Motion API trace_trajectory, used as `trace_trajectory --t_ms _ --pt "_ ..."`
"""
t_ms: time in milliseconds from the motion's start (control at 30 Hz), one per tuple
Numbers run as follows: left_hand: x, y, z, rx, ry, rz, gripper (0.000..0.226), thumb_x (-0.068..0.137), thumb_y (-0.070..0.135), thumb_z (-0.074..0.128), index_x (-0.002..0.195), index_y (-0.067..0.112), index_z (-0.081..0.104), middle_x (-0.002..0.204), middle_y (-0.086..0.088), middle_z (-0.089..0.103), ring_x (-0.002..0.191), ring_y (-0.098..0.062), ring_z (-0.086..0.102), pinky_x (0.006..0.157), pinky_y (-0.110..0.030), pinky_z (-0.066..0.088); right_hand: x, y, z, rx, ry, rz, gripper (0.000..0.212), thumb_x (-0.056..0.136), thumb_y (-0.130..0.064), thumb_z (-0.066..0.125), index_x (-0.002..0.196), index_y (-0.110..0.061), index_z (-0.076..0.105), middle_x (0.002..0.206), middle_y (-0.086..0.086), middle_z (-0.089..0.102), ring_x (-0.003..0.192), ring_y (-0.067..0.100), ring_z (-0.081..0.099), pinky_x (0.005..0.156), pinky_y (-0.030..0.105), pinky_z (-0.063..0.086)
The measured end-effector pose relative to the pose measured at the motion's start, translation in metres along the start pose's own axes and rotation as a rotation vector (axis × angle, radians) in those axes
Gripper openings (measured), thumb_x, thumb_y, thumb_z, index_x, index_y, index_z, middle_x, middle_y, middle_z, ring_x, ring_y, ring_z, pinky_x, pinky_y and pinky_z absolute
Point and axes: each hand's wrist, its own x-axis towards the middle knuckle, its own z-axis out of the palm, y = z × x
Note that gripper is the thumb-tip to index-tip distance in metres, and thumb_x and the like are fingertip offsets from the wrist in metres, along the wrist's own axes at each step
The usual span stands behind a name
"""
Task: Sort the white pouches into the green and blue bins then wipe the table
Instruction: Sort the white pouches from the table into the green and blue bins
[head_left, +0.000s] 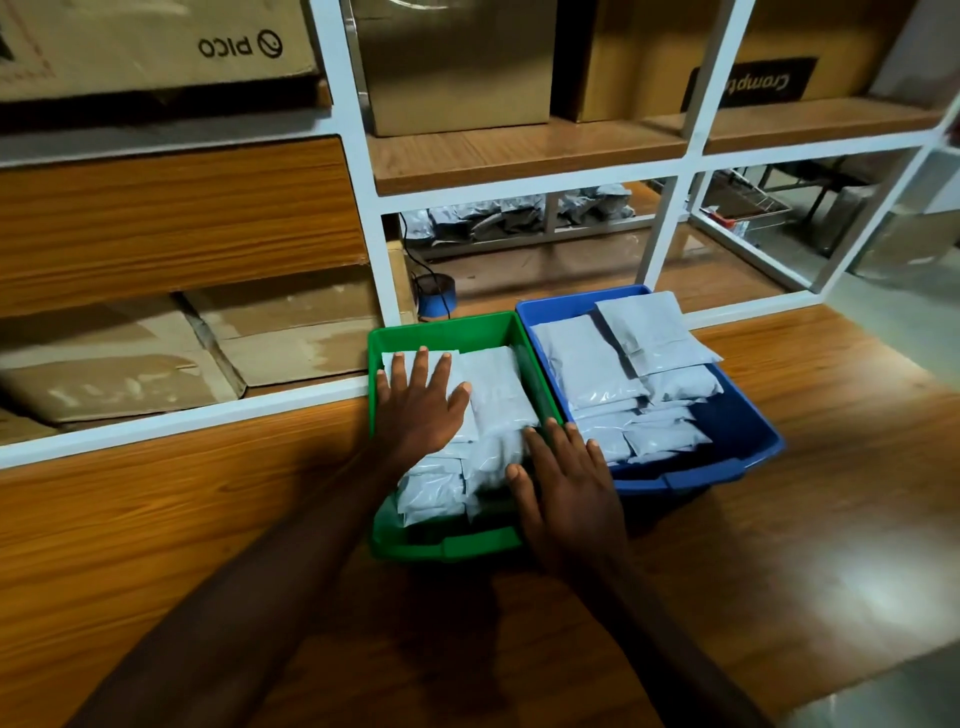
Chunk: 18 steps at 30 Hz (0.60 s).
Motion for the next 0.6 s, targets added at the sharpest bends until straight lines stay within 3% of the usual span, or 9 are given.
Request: trace_trajectory --t_ms 167,300,600 --pt "-0.030 0.010 -0.014 -0.059 0.108 0.040 0.063 0.101 0.058 0.022 0.156 0.029 0.021 0.165 -0.002 0.014 0.152 -0.029 0.005 0.121 -0.052 0.005 -0.001 0.000 -0.006 0.080 0.009 0.000 0.062 0.099 -0.053 0.030 0.142 -0.014 0.054 0.152 0.015 0.046 0.143 0.032 0.039 0.119 0.048 0.025" --pt "-0.079 0.039 -0.022 -0.233 0.196 0.134 0.077 0.089 0.066 0.013 0.155 0.027 0.027 0.164 -0.002 0.021 0.152 -0.028 0.011 0.121 -0.047 0.009 -0.004 0.015 -0.020 0.142 0.085 -0.036 0.062 0.100 -0.052 0.034 0.142 -0.011 0.054 0.152 0.018 0.046 0.143 0.034 0.039 0.116 0.053 0.034" --pt "-0.138 0.160 -0.005 -0.312 0.206 0.204 0.078 0.089 0.065 0.013 0.155 0.026 0.028 0.163 -0.007 0.022 0.151 -0.029 0.014 0.122 -0.046 0.014 -0.001 0.121 -0.076 0.047 0.177 -0.006 0.065 0.099 -0.054 0.032 0.143 -0.012 0.053 0.152 0.018 0.046 0.144 0.035 0.038 0.114 0.052 0.033"
